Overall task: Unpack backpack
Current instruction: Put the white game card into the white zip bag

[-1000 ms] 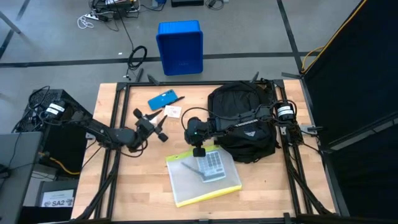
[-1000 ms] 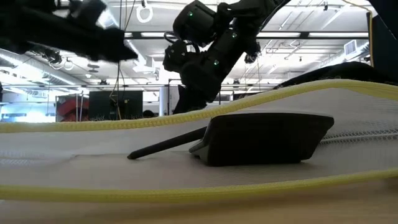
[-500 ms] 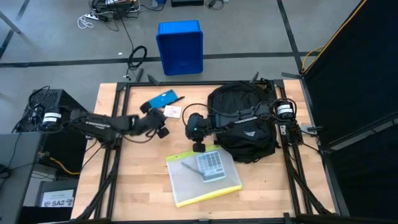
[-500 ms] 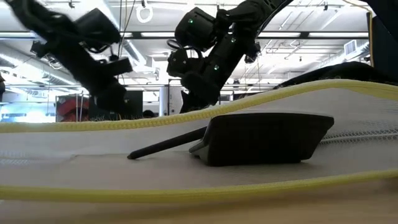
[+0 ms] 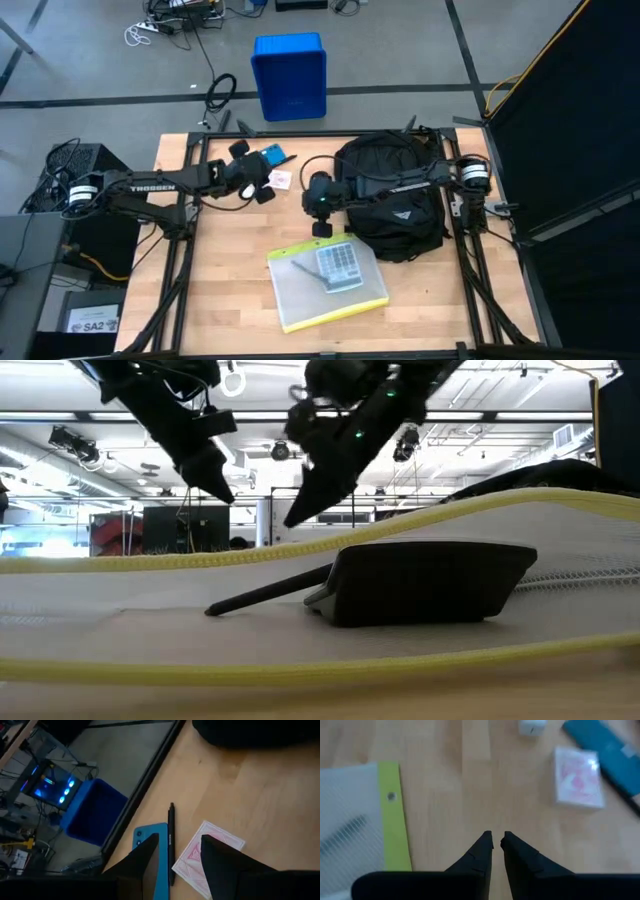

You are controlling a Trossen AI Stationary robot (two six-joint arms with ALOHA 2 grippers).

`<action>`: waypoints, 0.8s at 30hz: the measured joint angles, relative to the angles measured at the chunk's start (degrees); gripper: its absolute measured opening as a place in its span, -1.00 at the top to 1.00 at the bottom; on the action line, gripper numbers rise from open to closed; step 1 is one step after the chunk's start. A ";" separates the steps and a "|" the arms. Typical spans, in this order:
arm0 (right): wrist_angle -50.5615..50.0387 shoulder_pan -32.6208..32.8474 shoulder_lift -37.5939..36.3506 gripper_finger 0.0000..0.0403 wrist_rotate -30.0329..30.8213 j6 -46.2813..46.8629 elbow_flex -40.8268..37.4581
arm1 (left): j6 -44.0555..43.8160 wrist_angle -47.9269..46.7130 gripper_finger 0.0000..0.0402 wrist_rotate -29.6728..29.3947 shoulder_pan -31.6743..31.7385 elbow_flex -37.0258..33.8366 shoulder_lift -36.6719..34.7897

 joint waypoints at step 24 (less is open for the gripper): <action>27.81 -3.66 -21.57 0.87 -1.94 4.54 -28.79 | 19.45 -9.12 -0.32 14.91 9.58 11.70 19.61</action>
